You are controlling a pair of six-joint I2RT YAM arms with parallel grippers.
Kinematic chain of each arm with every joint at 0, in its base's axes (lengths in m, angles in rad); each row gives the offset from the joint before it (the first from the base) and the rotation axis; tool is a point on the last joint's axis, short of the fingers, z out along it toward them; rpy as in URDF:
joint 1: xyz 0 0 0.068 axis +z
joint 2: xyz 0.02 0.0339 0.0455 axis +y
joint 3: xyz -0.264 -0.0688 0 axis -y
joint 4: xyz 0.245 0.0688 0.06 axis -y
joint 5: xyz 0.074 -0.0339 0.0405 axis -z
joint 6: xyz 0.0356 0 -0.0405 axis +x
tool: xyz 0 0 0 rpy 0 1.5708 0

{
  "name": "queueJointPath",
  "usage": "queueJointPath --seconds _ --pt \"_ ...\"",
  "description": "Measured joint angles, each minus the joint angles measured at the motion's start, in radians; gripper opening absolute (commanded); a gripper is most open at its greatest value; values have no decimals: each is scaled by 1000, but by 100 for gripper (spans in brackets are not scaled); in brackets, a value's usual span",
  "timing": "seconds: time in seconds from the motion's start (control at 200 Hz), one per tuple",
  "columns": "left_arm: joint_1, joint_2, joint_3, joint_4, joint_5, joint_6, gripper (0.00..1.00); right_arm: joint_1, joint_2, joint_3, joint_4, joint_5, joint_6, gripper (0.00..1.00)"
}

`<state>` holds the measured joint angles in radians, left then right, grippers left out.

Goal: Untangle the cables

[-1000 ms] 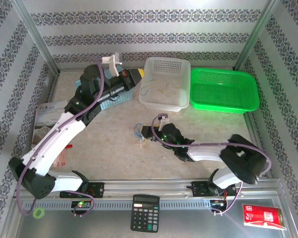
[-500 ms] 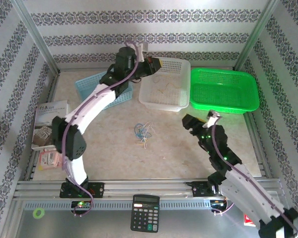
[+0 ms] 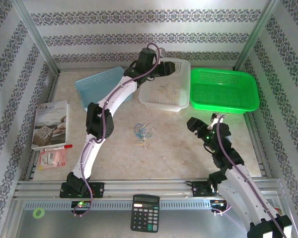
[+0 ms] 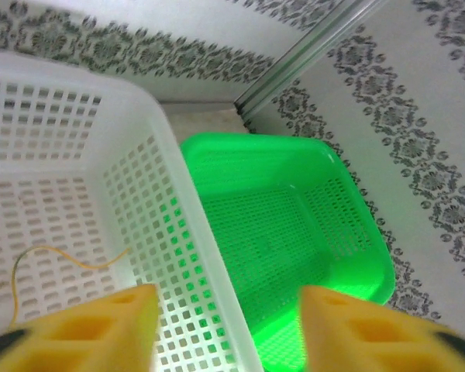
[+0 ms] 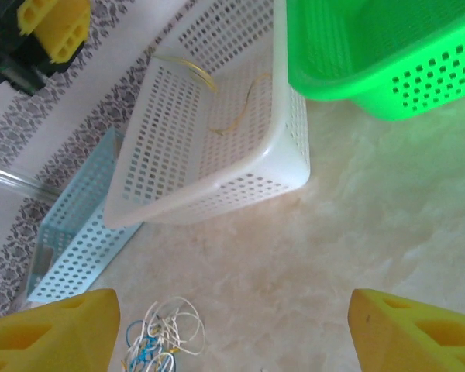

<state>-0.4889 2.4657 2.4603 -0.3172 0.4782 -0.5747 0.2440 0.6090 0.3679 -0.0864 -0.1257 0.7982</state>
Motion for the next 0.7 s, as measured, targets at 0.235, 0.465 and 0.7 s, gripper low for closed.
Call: queueJointPath --seconds 0.235,0.465,0.7 --pt "0 -18 7 -126 9 54 100 14 50 21 -7 -69 4 76" --pt "0 -344 -355 -109 12 77 100 135 109 31 13 -68 11 75" --pt "0 -772 -841 50 0 62 100 314 224 41 35 -24 10 65"
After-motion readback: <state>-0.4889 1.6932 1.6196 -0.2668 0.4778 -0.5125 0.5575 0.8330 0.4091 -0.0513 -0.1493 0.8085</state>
